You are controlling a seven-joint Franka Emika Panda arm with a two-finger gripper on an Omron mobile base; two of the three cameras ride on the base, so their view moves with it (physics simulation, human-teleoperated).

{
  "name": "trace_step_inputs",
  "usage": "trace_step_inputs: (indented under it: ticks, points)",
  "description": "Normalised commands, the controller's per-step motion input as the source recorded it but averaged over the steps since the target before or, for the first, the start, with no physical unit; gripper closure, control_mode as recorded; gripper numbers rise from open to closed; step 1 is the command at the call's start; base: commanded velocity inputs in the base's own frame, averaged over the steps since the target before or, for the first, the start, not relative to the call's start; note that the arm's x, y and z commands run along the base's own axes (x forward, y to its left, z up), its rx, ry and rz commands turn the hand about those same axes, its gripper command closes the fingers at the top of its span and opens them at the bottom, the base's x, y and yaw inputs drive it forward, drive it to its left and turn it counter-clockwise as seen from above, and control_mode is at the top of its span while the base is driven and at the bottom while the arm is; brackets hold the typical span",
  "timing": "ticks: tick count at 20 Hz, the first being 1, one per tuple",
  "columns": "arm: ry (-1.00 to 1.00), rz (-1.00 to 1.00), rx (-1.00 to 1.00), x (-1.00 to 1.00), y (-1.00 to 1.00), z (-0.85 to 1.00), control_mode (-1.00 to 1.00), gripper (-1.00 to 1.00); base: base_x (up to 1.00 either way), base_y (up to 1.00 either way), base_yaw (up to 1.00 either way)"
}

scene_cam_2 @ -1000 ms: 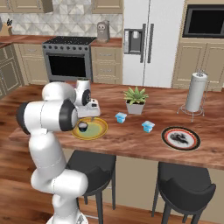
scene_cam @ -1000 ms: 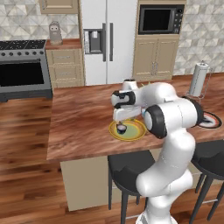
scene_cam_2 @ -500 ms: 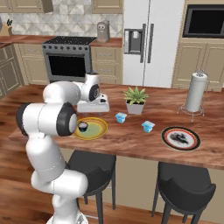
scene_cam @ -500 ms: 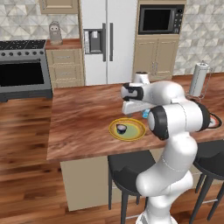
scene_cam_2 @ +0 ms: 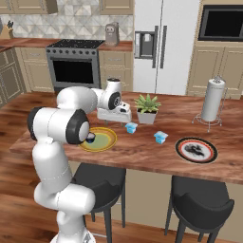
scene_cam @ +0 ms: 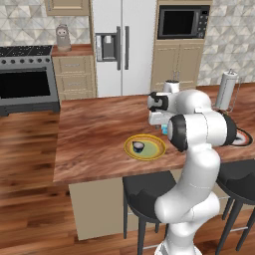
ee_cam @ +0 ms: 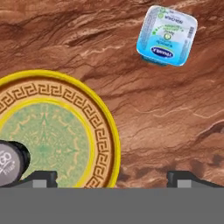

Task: Place two yogurt containers on each plate.

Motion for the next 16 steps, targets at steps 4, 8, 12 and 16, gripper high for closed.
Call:
trace_step_inputs:
  ticks: [4, 8, 12, 16]
  points:
    - [0.07, -0.33, 0.0, 0.27, -0.27, 0.0, -1.0, -1.0, 0.0, 0.0, 0.0]
    - [0.08, -0.24, 0.0, 0.37, -0.07, 0.0, -1.0, -1.0, 0.0, 0.0, 0.0]
    - [0.01, -0.1, 0.0, 0.1, -0.17, -0.27, -1.0, -1.0, 0.0, 0.0, 0.0]
    - [0.0, -0.03, 0.0, 0.13, -0.25, -0.39, -1.0, -1.0, 0.0, 0.0, 0.0]
